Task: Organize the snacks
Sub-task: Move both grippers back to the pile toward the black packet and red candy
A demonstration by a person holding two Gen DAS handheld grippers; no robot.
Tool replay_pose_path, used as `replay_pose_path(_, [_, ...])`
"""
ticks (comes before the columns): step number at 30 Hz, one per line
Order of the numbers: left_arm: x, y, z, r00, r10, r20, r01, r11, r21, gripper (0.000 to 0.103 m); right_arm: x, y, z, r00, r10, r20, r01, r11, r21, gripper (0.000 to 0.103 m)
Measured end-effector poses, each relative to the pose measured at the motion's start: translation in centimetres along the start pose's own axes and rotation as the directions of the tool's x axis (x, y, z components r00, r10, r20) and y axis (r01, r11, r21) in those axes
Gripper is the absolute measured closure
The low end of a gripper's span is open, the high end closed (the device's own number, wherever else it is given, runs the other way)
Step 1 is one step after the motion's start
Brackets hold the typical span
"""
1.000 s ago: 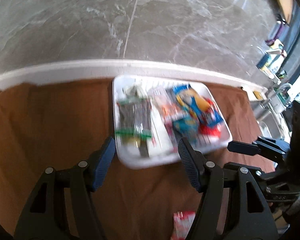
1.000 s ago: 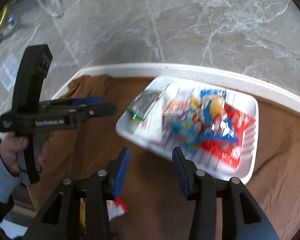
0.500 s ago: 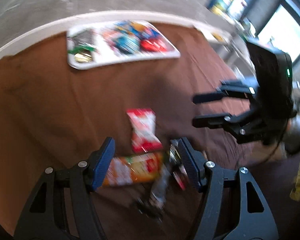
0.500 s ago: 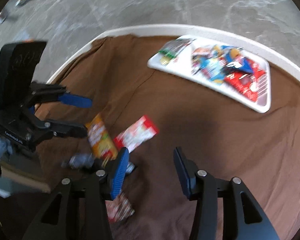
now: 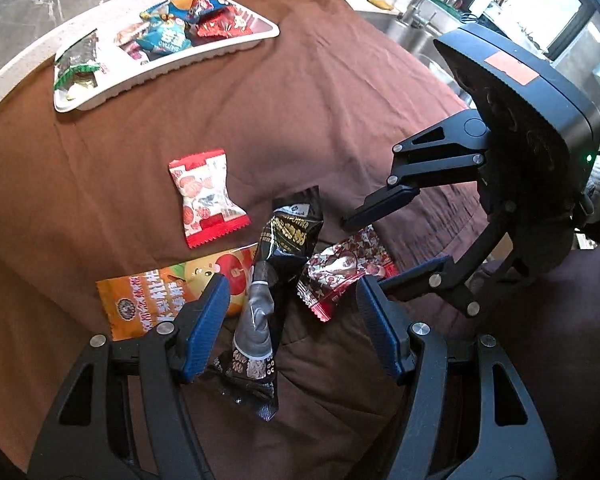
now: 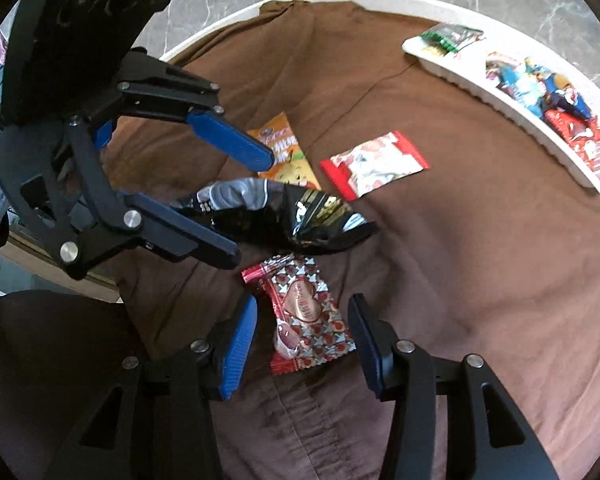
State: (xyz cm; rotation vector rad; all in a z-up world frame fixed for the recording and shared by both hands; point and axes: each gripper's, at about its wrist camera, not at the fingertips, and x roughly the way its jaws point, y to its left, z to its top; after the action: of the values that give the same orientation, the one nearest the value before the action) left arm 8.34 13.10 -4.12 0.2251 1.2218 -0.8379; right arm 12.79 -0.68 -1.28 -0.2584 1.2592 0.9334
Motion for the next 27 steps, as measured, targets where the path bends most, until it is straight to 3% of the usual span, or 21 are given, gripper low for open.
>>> replay_pose_path(13, [2.4, 0.8, 0.6, 0.999, 0.032, -0.040, -0.032, 0.999, 0.001, 0.039, 2.0, 0.2, 1.0, 1.000, 0.010, -0.024, -0.010, 0.999, -0.038, 0.052])
replay_pose_path(16, [3.0, 0.5, 1.0, 0.998, 0.048, -0.046, -0.048, 0.999, 0.017, 0.039, 2.2, 1.1, 0.9, 1.000, -0.018, -0.024, 0.017, 0.998, -0.058, 0.061])
replay_pose_path(21, [3.2, 0.1, 1.0, 0.998, 0.054, -0.038, -0.053, 0.998, 0.030, 0.040, 2.0, 1.4, 0.5, 0.999, -0.036, -0.010, 0.035, 0.997, -0.068, 0.067])
replay_pose_path(27, [3.5, 0.4, 0.9, 0.999, 0.040, -0.037, -0.040, 0.999, 0.007, 0.069, 1.6, 1.6, 0.0, 0.999, -0.038, -0.009, 0.037, 0.996, -0.078, 0.068])
